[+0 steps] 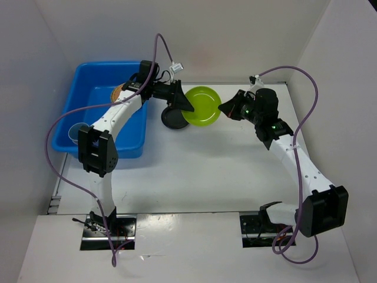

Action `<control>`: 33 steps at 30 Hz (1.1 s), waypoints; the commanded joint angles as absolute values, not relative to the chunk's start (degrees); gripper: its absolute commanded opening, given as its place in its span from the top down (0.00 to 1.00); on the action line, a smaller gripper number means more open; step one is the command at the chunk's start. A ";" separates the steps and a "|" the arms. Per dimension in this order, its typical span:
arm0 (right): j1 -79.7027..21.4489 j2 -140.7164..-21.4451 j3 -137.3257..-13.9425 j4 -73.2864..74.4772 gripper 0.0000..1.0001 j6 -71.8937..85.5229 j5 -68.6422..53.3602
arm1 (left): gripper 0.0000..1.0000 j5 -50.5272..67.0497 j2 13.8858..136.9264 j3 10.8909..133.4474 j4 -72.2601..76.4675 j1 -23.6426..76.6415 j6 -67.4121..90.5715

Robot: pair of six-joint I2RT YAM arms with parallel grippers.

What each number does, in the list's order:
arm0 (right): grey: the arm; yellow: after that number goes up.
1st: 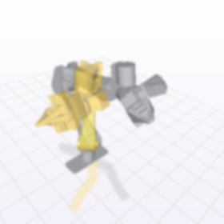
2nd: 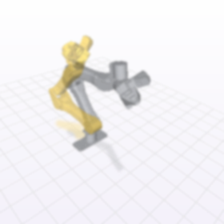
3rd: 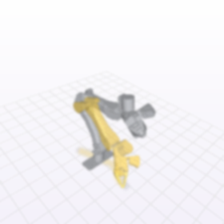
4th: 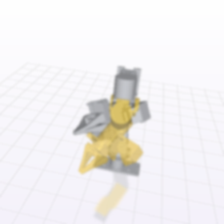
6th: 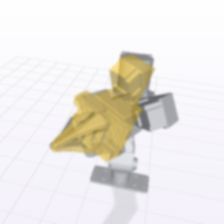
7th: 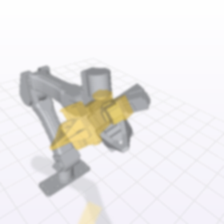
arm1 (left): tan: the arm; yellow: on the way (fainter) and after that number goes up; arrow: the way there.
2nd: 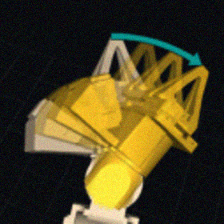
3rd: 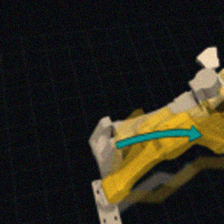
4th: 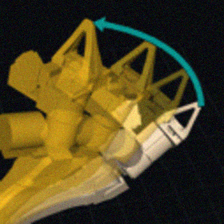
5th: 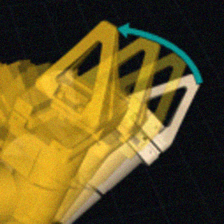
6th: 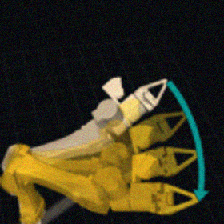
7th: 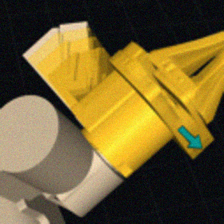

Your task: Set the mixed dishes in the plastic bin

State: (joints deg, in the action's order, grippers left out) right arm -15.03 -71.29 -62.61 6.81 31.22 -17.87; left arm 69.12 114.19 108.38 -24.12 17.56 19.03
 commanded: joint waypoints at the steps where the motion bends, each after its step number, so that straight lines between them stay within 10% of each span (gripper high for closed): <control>1: -15.64 -71.02 -64.69 2.37 1.00 31.20 -18.90 | 0.38 70.32 115.58 110.48 -24.17 18.54 16.17; 8: -15.64 -71.54 -64.69 2.37 1.00 31.20 -18.90 | 1.00 66.10 116.63 111.53 -24.17 19.69 17.49; 12: -15.64 -72.07 -64.69 2.37 0.92 31.20 -18.29 | 1.00 62.94 116.02 112.15 -23.47 19.16 20.47; 17: -15.64 -72.07 -62.75 1.85 0.32 31.82 -14.07 | 1.00 56.10 116.02 116.00 -21.97 11.35 26.09; 21: -15.64 -72.59 -61.08 -0.35 0.07 33.48 -8.27 | 1.00 47.24 115.40 118.38 -19.70 3.44 31.19; 33: -12.31 -96.21 -66.52 -5.19 0.09 41.57 -5.88 | 1.00 20.32 117.94 108.55 -5.37 -8.96 49.48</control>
State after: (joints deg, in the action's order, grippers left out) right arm -14.20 -93.21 -62.37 -0.86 38.20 -5.56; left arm 24.93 116.77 109.03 -13.28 -9.69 42.94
